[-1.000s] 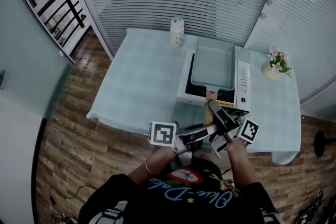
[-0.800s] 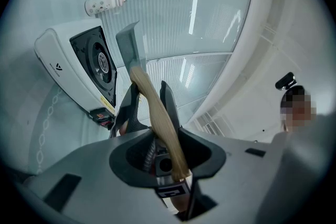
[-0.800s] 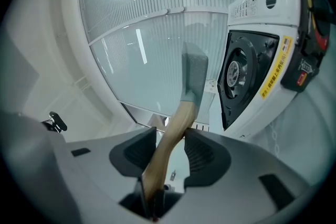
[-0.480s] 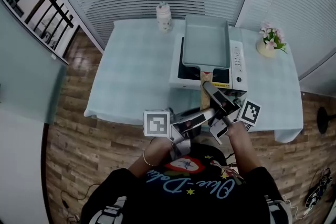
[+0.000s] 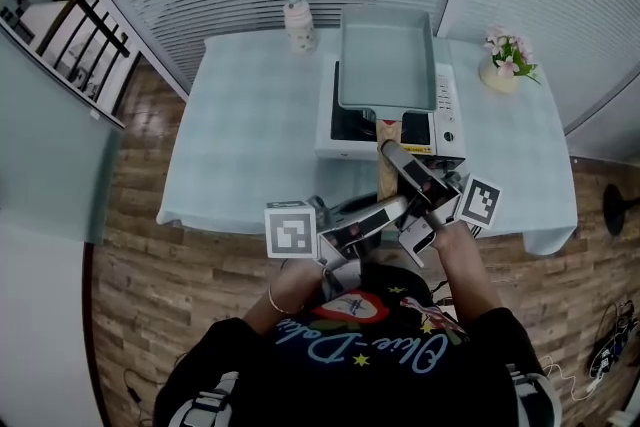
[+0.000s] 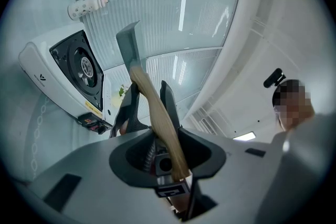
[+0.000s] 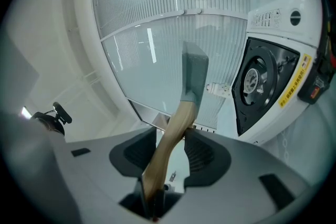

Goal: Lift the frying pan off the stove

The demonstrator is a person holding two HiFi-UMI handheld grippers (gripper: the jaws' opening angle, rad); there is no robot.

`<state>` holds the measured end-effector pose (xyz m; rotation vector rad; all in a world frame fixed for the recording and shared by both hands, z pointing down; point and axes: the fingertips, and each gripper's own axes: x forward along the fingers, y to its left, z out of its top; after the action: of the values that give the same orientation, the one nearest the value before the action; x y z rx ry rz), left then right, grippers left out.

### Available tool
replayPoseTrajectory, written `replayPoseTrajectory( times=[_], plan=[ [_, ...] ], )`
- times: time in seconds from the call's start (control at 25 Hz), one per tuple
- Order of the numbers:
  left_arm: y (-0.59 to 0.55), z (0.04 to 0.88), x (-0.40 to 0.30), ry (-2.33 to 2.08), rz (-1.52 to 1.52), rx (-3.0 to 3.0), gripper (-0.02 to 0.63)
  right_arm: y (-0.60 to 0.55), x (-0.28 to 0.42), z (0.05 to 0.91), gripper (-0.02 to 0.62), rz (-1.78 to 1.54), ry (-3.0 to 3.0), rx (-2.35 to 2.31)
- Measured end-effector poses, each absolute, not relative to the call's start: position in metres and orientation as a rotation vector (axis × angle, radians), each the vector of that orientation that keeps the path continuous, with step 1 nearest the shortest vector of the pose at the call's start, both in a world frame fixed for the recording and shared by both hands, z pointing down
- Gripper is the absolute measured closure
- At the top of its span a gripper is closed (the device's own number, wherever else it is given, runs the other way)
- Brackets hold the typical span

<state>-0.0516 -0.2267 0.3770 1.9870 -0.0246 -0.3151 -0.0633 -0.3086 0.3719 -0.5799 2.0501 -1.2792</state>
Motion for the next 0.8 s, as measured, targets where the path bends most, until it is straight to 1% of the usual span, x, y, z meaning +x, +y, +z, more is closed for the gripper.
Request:
replayPoseTrajectory(
  times=[0.8],
  plan=[
    [-0.226, 0.364, -0.055, -0.003, -0.342, 2.033, 0.483, -0.307, -0.068, 0.352, 0.440, -1.226, 2.085, -0.557]
  ],
)
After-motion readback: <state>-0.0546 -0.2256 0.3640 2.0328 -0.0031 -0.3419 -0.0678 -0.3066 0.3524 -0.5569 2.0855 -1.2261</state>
